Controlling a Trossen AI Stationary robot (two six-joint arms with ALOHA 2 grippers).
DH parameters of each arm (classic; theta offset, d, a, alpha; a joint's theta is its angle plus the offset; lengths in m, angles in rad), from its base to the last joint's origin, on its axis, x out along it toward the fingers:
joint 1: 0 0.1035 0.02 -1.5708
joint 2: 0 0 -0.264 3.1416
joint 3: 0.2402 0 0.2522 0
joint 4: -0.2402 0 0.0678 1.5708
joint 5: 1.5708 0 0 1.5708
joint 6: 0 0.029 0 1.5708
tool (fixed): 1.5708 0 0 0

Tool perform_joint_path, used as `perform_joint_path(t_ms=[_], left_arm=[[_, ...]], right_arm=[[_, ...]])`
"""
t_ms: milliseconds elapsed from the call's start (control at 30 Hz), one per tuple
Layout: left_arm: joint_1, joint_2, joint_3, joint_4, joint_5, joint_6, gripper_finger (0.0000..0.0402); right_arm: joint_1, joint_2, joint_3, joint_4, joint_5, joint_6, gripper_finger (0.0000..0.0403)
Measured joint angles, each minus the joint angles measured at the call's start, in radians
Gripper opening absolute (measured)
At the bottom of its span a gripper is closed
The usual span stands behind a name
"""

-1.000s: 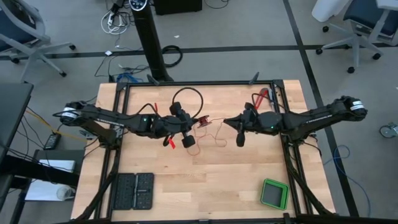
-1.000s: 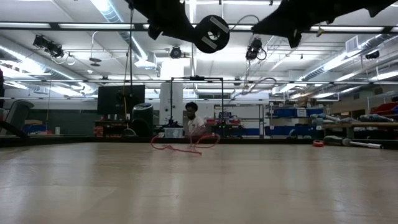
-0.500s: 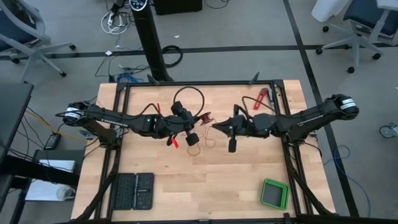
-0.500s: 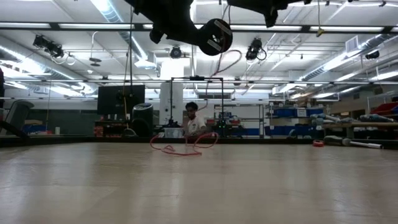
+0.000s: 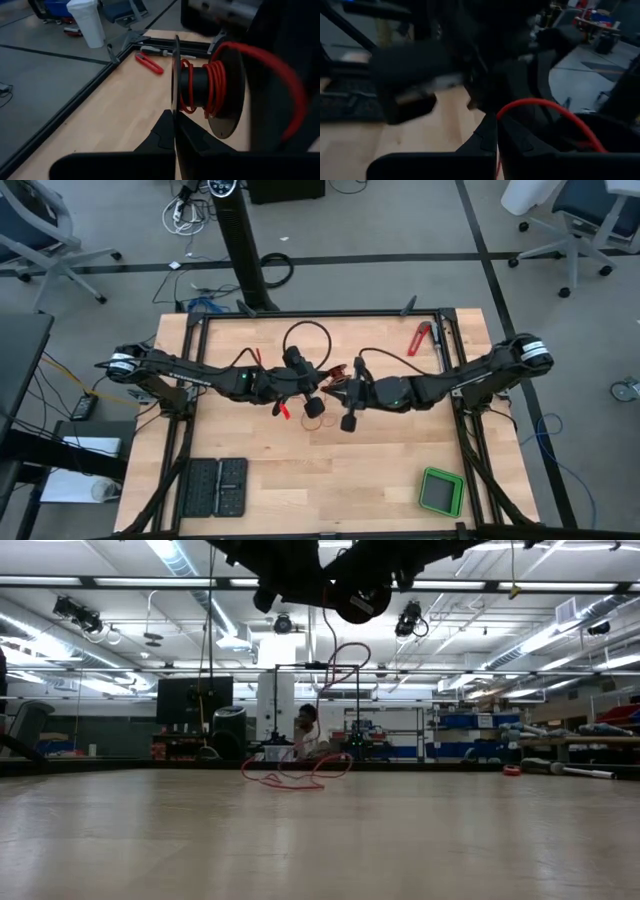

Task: Coil cords
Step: Coil the red wire onto the black spool

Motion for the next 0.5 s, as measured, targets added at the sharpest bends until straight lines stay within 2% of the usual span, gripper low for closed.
perform_joint_path(t_ms=[333,500], left_arm=[[-0.001,0.000,0.000,0.077,0.005,-0.064,0.0001],[-0.002,-0.002,0.000,0.081,0.028,-0.077,0.0001]], right_arm=[[0.012,0.019,0.002,-0.042,0.136,-0.045,0.0003],[0.043,0.018,0.002,-0.082,0.144,-0.073,0.0029]])
